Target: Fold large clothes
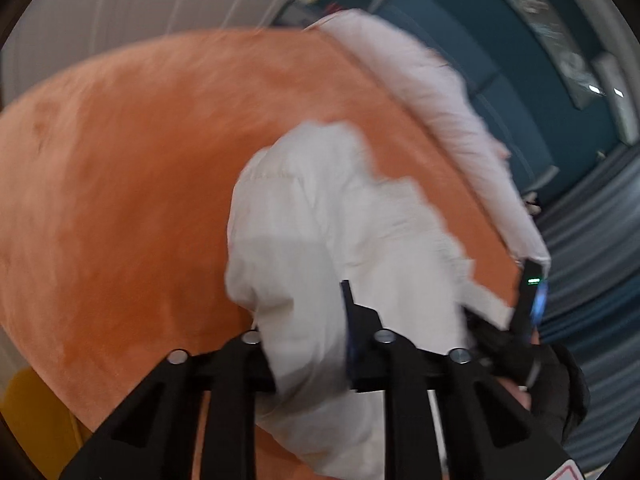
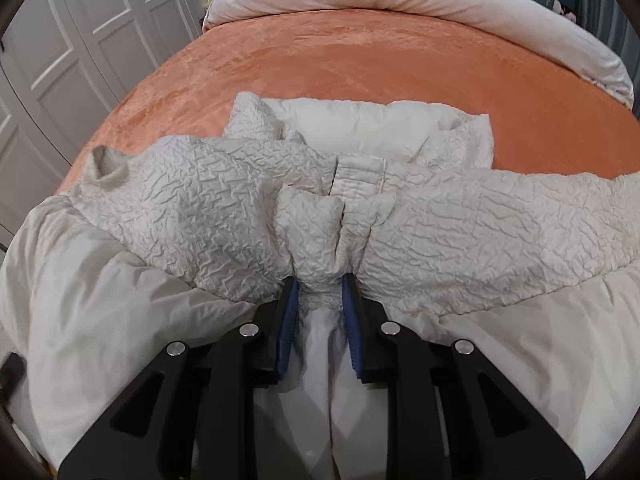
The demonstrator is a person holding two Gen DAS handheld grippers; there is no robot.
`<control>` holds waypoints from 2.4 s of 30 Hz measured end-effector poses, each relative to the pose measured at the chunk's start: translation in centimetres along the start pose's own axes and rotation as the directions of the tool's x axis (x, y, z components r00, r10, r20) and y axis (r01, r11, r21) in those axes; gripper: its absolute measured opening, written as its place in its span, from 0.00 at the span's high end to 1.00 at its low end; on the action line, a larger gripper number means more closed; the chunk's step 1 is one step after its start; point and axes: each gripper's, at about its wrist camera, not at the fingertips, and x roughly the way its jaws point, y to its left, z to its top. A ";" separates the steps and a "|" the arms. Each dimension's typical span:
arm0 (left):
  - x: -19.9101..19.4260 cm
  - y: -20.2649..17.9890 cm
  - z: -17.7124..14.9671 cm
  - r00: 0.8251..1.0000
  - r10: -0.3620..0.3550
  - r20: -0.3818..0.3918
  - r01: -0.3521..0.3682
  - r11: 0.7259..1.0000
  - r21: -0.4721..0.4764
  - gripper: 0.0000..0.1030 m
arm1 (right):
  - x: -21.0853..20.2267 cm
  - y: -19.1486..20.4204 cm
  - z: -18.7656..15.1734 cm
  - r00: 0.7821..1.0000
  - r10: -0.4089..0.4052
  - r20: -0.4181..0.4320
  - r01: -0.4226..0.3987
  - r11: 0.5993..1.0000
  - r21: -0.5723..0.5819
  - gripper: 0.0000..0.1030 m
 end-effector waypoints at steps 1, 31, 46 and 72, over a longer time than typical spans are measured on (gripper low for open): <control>-1.4 -1.7 0.2 0.999 -0.013 0.029 0.011 0.999 0.051 0.89 | -0.8 -0.3 -0.1 1.000 0.012 0.000 -0.012 1.000 0.018 0.78; 0.7 -30.3 -15.4 0.979 -0.137 -0.149 0.202 0.644 0.738 0.99 | -10.6 -12.5 -17.7 0.809 0.570 0.145 -0.577 0.722 0.381 0.94; 8.9 -30.2 -23.9 0.964 0.050 -0.261 0.189 0.560 0.807 0.98 | -25.9 -26.1 -20.5 0.920 0.143 0.366 -0.299 0.859 0.416 0.67; 8.7 -28.6 -23.9 0.970 0.078 -0.229 0.151 0.542 0.827 0.95 | -18.6 -15.0 4.6 0.981 0.186 0.061 -0.178 0.977 -0.114 0.40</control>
